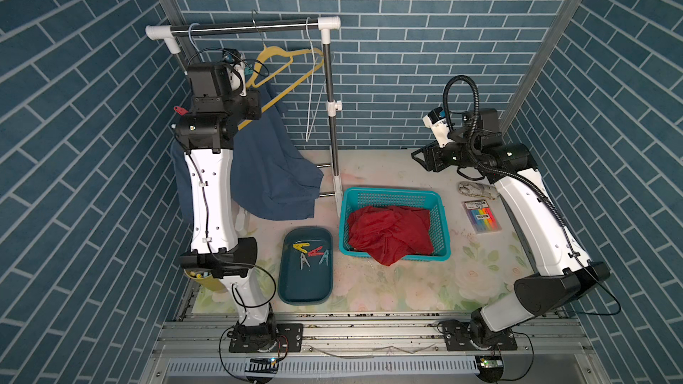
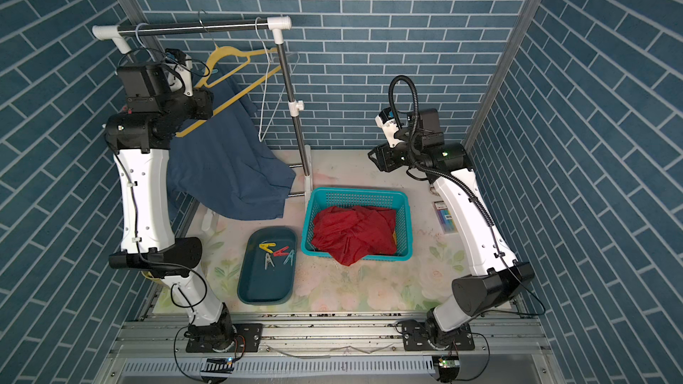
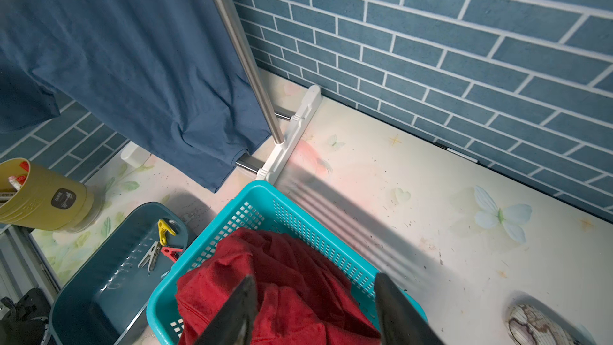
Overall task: Remove the clothespins securing t-shirts to the hanger
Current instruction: Place the hanger on the clothes rail.
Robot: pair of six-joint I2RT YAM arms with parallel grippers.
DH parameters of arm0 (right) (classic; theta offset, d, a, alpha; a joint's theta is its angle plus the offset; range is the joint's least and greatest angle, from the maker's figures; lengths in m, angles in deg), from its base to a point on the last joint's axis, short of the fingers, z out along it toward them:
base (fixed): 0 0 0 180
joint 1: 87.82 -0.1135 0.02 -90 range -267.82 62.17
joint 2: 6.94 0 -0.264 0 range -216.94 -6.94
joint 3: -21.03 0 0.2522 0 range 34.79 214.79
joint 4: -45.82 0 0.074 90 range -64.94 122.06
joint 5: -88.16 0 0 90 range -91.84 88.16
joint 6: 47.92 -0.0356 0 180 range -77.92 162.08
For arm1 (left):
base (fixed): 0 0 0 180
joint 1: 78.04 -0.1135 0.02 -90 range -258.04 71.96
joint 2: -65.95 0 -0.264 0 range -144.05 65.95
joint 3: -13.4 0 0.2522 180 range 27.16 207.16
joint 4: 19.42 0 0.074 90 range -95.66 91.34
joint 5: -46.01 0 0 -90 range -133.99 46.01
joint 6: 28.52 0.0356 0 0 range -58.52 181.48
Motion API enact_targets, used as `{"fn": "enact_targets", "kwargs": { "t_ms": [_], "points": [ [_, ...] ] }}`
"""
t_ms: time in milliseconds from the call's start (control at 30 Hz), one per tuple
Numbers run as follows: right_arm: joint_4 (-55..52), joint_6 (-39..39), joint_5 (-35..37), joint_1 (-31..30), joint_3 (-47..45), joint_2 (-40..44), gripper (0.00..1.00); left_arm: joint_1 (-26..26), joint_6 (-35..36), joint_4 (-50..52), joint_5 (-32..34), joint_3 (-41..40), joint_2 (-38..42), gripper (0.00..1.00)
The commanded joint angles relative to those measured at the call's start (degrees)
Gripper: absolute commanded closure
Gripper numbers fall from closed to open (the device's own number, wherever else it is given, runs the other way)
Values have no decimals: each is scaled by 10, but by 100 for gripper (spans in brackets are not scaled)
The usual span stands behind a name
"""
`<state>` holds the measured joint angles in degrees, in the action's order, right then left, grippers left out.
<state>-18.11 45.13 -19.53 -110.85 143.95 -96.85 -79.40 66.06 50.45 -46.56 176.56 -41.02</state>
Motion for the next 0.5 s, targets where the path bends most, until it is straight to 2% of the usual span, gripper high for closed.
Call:
{"fn": "enact_targets", "kwargs": {
  "t_ms": [0, 233, 300, 367, 467],
  "points": [
    [-30, 14, 14, -14, 15, -9, 42, 21, -12, -2, 30, -12, 4, 100],
    [-32, 5, 15, -19, 30, -27, 43, 57, -43, 13, 60, -58, 22, 98],
    [-41, 1, 16, -20, 40, -36, 43, 70, -42, 11, 68, -58, 28, 87],
    [-52, -1, 16, -21, 54, -46, 43, 81, -29, 8, 63, -60, 39, 66],
    [-59, 3, 16, -22, 63, -47, 44, 83, -4, 6, 43, -82, 70, 46]
  ]
}}
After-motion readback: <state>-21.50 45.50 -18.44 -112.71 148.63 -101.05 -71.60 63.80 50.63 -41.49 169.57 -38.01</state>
